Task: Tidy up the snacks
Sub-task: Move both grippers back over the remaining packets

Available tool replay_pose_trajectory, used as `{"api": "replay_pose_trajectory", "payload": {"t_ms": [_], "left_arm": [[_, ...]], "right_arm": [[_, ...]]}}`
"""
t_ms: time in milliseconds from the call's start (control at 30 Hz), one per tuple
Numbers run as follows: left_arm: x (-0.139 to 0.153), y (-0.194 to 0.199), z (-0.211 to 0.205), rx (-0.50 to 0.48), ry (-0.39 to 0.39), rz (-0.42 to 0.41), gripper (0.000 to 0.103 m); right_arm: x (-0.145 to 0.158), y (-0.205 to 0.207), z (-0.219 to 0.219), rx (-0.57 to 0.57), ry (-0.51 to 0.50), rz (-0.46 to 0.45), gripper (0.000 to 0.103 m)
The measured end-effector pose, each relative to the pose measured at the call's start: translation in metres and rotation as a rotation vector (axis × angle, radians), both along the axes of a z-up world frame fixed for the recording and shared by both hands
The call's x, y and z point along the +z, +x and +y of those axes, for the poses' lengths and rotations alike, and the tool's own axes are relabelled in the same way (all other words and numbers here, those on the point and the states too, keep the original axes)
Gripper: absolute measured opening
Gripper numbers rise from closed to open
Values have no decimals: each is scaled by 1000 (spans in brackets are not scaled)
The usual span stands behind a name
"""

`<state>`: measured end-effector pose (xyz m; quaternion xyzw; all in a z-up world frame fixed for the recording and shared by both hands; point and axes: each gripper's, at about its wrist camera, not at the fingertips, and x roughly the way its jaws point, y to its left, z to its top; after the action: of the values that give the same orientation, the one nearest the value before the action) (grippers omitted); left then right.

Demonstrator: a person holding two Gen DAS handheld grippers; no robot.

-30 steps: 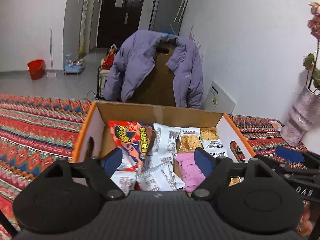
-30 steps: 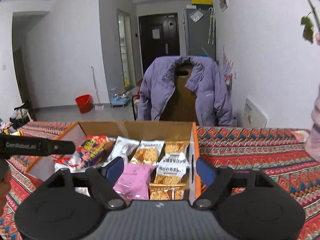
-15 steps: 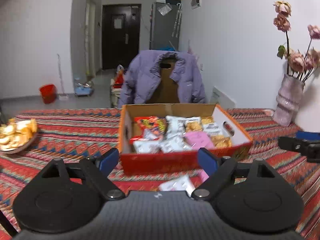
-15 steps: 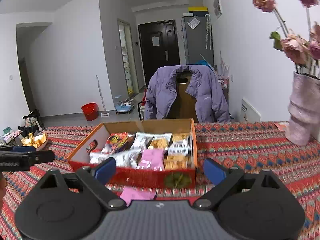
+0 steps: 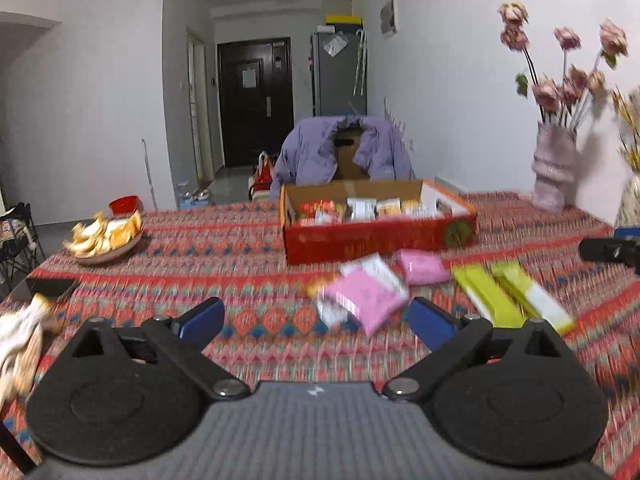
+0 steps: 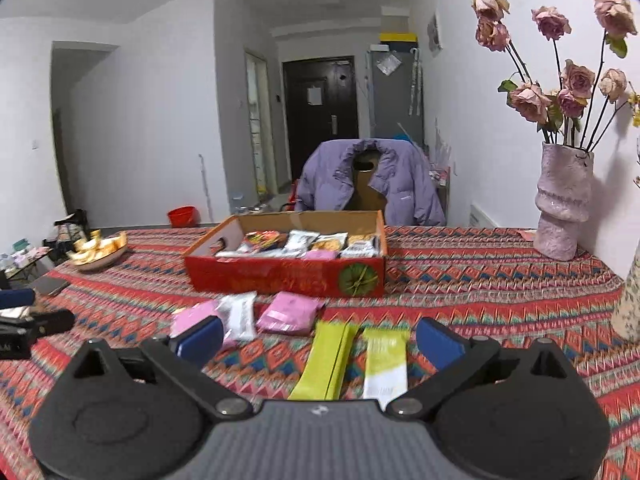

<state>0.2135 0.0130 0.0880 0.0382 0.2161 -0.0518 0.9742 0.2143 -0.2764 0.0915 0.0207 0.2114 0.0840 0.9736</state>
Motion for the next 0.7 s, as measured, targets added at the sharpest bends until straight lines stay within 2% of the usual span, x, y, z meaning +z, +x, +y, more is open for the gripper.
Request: {"api": "replay_pose_trajectory", "payload": {"t_ms": [167,300,433,700], "left_arm": [[-21,-46,13,40,-57,79,102],[-35,-65,18,86,-52,96,102],[-38,-71,26,100,-58,104,102],[-38,-66,30,115,-58,108,102]], "right_arm": [[-19,-54,-1,13,45,0,103],[-38,-73,-3,-8,62,38,103],[-48,-80,1,-15,50,65,103],[-49,-80,4,-28,44,51,103]]}}
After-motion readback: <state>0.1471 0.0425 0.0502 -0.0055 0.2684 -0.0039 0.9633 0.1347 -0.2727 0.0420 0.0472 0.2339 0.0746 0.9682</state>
